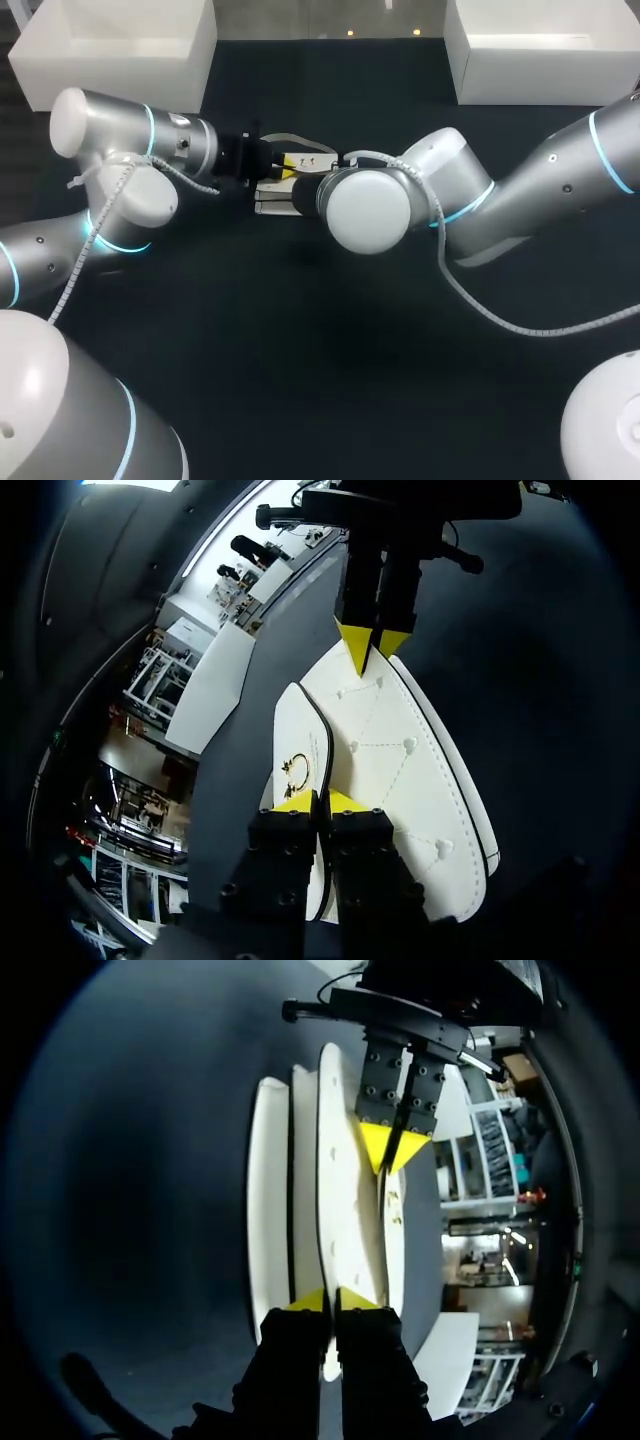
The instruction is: Pick up the bag, open it, inspect its contents, close it, and place it on the opposite side
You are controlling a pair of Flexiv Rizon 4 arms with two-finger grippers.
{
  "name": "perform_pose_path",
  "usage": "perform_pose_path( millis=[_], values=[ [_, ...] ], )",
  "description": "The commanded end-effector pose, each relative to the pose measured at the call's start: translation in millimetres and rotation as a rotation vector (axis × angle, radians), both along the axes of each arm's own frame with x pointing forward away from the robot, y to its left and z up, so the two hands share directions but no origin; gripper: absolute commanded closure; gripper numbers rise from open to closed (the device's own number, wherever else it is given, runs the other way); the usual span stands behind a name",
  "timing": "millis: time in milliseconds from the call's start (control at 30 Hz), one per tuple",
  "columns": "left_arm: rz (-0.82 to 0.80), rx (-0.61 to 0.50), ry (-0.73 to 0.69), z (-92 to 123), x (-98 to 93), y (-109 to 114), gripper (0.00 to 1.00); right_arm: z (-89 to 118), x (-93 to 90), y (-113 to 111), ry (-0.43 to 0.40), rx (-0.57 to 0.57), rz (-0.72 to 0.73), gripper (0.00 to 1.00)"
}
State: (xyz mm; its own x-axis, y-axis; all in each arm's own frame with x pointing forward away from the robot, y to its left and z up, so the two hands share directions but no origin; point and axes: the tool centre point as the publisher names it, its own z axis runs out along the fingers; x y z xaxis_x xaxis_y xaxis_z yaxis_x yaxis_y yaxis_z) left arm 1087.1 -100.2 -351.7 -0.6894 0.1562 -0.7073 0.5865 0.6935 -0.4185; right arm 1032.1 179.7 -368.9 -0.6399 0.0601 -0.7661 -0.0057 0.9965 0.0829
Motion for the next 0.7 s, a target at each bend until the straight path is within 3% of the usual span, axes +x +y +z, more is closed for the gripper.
perform_pose_path(
  millis=[33, 333, 500, 567, 633, 667, 700],
  values=[
    [-0.008, -0.012, -0.004, -5.6, 4.5, -7.3, 1.00, 0.0, -3.1, -2.8, -0.002, 0.002, 0.002, 1.00],
    [-0.027, -0.024, -0.005, -1.4, -1.1, 4.9, 1.00, 0.0, -3.1, -2.8, -0.002, 0.002, 0.002, 1.00],
    [-0.009, -0.033, 0.025, 2.1, -2.0, 1.0, 1.00, 0.0, -3.1, -2.8, -0.002, 0.002, 0.002, 1.00],
    [-0.006, -0.032, 0.028, 5.5, -4.0, -1.9, 0.58, 0.0, -3.1, -2.8, -0.002, 0.002, 0.002, 1.00],
    [-0.002, -0.033, 0.025, 9.9, -6.1, -3.1, 0.49, 0.0, -3.1, -2.8, -0.002, 0.002, 0.002, 1.00],
    [0.000, -0.034, 0.024, 12.5, -6.9, -3.1, 0.35, 0.0, -3.1, -2.8, -0.002, 0.002, 0.002, 1.00],
    [0.003, -0.038, 0.023, 15.1, -7.7, -2.7, 0.29, 0.0, -3.1, -2.8, -0.002, 0.002, 0.002, 1.00]
  ],
)
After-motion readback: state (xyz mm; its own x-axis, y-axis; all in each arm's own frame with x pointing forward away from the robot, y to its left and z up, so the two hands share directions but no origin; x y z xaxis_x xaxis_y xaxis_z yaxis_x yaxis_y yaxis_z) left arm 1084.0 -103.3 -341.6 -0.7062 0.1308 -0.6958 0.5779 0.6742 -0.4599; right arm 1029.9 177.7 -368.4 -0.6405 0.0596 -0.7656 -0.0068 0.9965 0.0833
